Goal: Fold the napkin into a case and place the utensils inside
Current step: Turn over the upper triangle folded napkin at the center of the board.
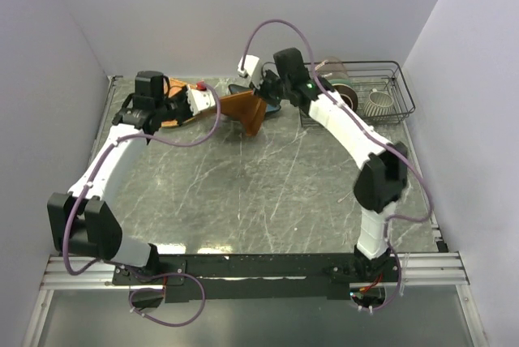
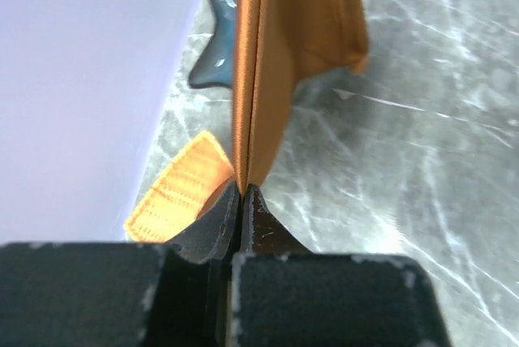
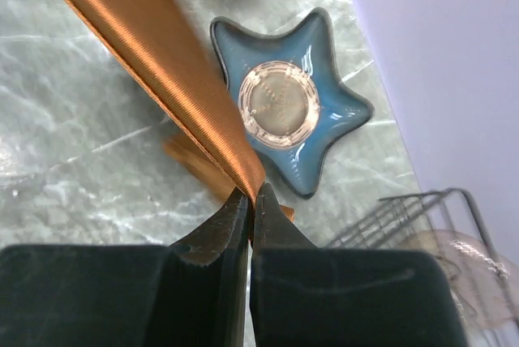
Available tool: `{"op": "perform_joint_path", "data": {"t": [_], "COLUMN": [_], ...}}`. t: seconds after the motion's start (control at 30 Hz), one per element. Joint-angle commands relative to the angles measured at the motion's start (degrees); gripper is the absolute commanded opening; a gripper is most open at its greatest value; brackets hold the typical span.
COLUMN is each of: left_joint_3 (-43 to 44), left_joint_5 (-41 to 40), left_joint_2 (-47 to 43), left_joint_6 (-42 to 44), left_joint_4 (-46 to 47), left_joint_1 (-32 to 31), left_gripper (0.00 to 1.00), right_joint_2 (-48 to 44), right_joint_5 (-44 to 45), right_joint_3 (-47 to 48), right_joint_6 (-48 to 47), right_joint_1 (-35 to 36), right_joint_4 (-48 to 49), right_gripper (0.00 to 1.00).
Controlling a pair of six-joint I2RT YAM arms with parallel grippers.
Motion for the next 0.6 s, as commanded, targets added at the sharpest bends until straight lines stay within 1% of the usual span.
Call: {"op": "perform_joint_path", "data": {"t": [0.0, 0.03, 0.07, 0.1, 0.13, 0.17, 0.2, 0.23, 0.27, 0.33, 0.37, 0.47, 0.57], "left_joint_3": [-8.23, -10.34, -14.45, -16.49, -18.52, -22.28, -23.97, -25.55, -28.44, -30.83, -33.02, -35.67, -36.55], "left_joint_5": [-0.09, -0.1, -0.18, -0.18, -0.62, -1.06, -1.32, -1.5, -1.59, -2.55, -3.34, -3.7, -2.65], "left_joint_2": [-5.24, -6.2, -6.73, -7.17, -8.05, -8.32, -8.75, -9.8, -10.34, -12.17, -12.88, -15.0, -15.7], "left_joint_6": [4.18, 4.88, 5.5, 5.68, 5.94, 6.99, 7.26, 7.52, 8.31, 9.45, 10.24, 12.78, 15.25], "left_joint_4": [-7.57, -8.36, -8.72, -9.16, -9.42, -9.86, -10.65, -11.0, -11.44, -12.59, -12.59, -13.55, -16.62], "left_joint_1": [0.32, -0.3, -0.74, -1.18, -2.49, -3.37, -4.16, -5.39, -5.92, -7.59, -7.95, -8.21, -8.21], "left_gripper": [0.01, 0.01, 0.01, 0.01, 0.01, 0.01, 0.01, 0.01, 0.01, 0.01, 0.01, 0.01, 0.01], "right_joint_2": [-9.44, -10.49, -12.24, -12.87, -13.66, -13.84, -14.11, -14.28, -14.63, -14.64, -14.64, -13.93, -12.09], "right_joint_5": [7.02, 7.11, 8.24, 9.13, 9.92, 10.71, 11.33, 11.85, 11.95, 12.74, 12.48, 11.33, 9.23], "right_joint_3": [-14.7, -21.95, -25.59, -28.94, -34.28, -36.59, -38.62, -41.77, -42.93, -44.7, -44.88, -44.62, -42.87], "right_joint_6": [-2.93, -3.64, -4.34, -5.66, -5.93, -6.19, -6.02, -5.67, -5.32, -3.92, -3.39, -0.32, 2.67], "right_joint_1": [2.16, 3.13, 5.05, 6.29, 7.43, 8.23, 10.67, 11.48, 12.62, 15.26, 15.88, 17.72, 18.52], "right_joint_4": [11.06, 12.64, 16.4, 17.91, 18.97, 20.03, 20.39, 20.65, 20.39, 19.08, 16.98, 12.5, 8.11], "right_gripper": [0.0, 0.0, 0.0, 0.0, 0.0, 0.0, 0.0, 0.0, 0.0, 0.0, 0.0, 0.0, 0.0]}}
